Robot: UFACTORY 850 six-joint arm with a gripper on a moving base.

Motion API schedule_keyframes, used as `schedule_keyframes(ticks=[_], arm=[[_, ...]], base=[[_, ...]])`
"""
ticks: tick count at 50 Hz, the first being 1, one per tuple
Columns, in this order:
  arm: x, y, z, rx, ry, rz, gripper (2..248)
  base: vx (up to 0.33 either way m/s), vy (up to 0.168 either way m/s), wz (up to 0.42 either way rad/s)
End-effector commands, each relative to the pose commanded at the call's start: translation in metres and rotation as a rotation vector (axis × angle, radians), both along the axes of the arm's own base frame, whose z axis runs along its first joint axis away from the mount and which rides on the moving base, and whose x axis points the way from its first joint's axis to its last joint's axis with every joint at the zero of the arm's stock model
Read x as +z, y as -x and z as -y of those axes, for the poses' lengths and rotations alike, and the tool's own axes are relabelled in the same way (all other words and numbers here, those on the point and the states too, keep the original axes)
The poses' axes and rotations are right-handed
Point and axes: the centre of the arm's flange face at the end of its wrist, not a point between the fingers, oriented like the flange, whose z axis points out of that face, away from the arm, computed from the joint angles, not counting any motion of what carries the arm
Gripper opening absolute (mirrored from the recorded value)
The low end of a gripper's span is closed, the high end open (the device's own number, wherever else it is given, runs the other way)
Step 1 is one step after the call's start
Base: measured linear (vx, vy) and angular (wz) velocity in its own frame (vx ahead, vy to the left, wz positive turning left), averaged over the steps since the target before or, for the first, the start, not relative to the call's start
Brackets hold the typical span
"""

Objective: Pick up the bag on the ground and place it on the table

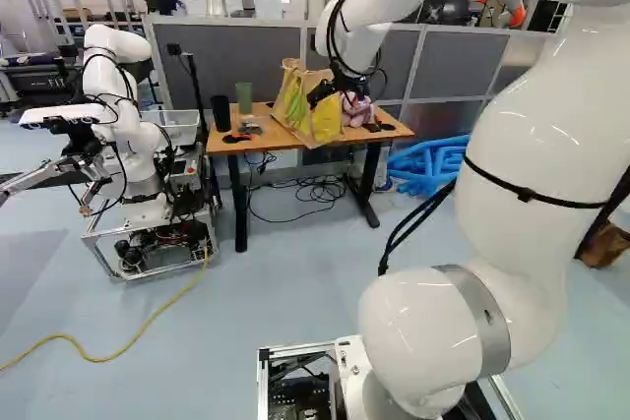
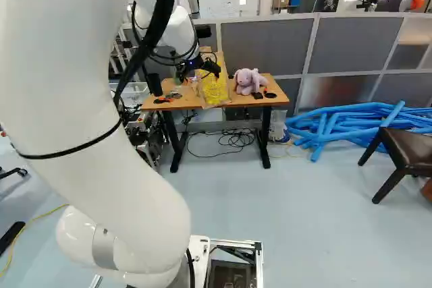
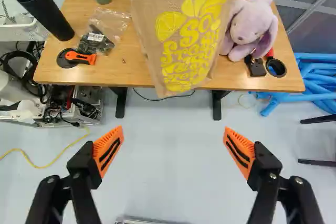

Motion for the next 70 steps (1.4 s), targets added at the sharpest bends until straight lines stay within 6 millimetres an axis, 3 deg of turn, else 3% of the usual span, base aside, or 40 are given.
schedule_keyframes(ticks=[37,70], arm=[[-0.09,0.096,0.006,-0.05,-0.032,0.23,247],[-0.143,0.172,0.009,-0.071,-0.062,0.378,247]], base=[[0.0,0.0,0.0],[0.0,0.0,0.0]])
